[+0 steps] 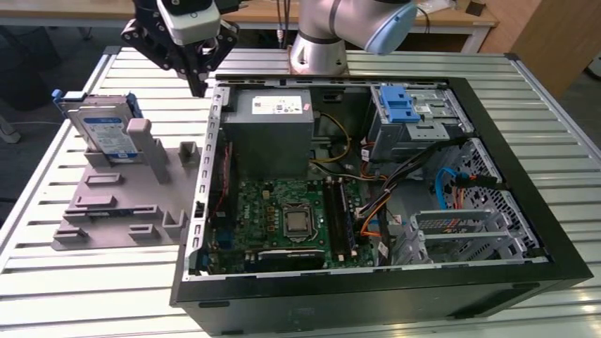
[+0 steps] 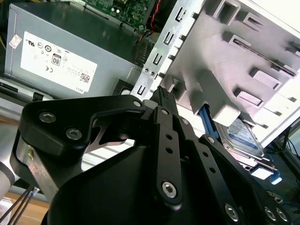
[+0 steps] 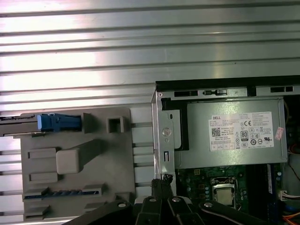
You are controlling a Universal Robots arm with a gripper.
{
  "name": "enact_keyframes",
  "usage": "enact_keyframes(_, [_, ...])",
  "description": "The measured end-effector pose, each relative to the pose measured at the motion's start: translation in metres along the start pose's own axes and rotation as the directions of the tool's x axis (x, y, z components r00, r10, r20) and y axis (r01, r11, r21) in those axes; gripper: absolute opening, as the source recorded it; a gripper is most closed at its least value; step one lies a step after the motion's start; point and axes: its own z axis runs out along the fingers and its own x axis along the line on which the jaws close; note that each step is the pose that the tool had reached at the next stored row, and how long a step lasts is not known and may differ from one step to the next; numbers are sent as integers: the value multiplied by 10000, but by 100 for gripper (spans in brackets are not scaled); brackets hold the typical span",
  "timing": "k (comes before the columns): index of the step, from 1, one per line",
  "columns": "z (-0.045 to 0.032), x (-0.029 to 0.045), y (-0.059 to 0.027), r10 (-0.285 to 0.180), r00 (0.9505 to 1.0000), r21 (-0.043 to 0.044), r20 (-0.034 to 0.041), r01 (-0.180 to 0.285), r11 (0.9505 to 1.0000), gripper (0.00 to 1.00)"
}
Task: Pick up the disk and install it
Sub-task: 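Reach for the disk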
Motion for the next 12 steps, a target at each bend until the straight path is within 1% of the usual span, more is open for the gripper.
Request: enact_keyframes(12, [4,54,-4,0,10000,0,0,0,10000,11])
